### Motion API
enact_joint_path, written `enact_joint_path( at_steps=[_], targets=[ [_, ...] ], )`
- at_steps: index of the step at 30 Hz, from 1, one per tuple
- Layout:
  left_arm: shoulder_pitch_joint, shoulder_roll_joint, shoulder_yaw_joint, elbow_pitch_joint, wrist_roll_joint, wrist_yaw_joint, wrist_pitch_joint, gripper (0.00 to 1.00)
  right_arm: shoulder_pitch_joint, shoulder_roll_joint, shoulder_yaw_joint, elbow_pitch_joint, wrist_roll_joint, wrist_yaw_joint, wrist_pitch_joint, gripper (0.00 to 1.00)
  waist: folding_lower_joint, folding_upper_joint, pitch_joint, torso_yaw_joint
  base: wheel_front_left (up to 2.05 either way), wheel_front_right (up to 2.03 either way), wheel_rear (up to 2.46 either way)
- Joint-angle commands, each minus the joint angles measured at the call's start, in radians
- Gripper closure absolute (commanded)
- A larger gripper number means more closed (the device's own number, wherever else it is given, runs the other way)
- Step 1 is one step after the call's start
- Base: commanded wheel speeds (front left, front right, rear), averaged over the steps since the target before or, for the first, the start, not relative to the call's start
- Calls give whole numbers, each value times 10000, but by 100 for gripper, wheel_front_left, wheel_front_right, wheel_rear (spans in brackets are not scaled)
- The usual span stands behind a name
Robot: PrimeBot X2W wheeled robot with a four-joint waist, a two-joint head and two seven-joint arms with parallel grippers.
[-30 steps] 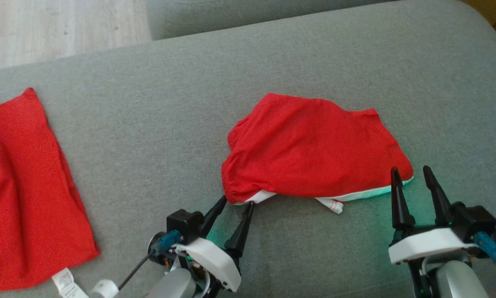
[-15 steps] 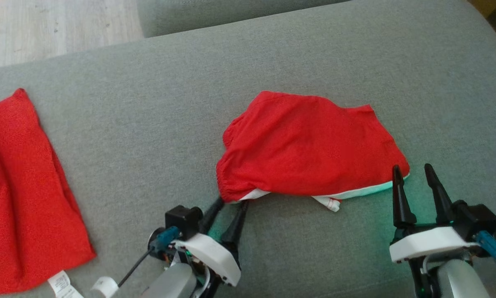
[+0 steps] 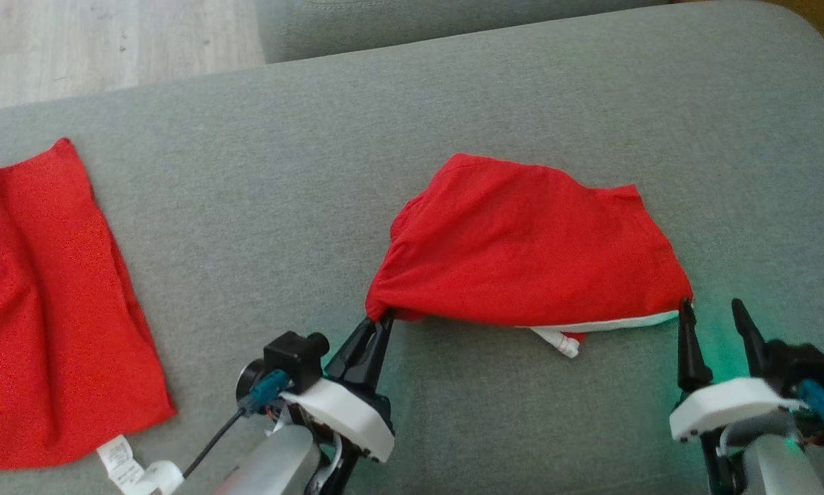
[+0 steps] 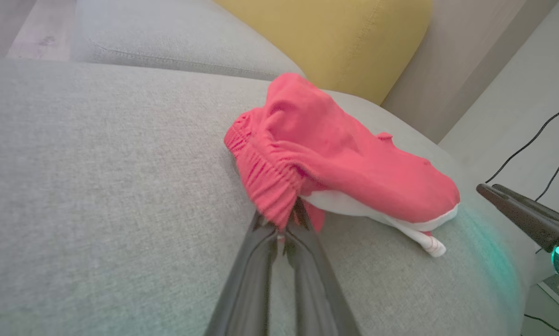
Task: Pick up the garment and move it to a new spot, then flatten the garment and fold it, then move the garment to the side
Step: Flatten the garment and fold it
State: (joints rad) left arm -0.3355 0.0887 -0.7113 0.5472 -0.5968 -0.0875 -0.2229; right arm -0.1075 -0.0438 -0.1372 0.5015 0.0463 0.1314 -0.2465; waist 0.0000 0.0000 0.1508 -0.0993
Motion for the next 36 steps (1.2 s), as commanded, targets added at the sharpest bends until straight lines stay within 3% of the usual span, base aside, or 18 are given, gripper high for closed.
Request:
enact_joint_path(
  at_steps=[1,12,22,23,24,30,36],
  targets=[
    [-381,182,337,-460,71,86,-160,100,-556,-64,101,30,-105,-7,18,0,0,0,10,99,0,0,0],
    [-220,323,245,-1241,61,321,49,100,-1225,-64,-45,1861,-275,-7,449,0,0,0,1,350,0,0,0],
    [-112,423,222,-1490,-24,444,118,100,-1393,-64,535,2572,-31,-7,467,0,0,0,-25,239,0,0,0],
    [-111,430,218,-1494,-32,451,127,100,-1417,-64,643,2619,26,-7,476,55,0,0,-30,233,0,0,0],
    [-110,434,212,-1495,-38,461,136,100,-1436,-64,717,2658,79,-7,482,100,0,0,-39,229,0,0,0],
    [-95,583,234,-1440,-6,603,149,100,-1516,-64,1130,2505,517,-7,304,100,0,0,-223,238,0,0,0],
    [-367,1113,330,-1607,81,590,385,100,-1773,-64,1763,997,1393,-7,48,100,0,0,-582,140,0,0,0]
  ],
)
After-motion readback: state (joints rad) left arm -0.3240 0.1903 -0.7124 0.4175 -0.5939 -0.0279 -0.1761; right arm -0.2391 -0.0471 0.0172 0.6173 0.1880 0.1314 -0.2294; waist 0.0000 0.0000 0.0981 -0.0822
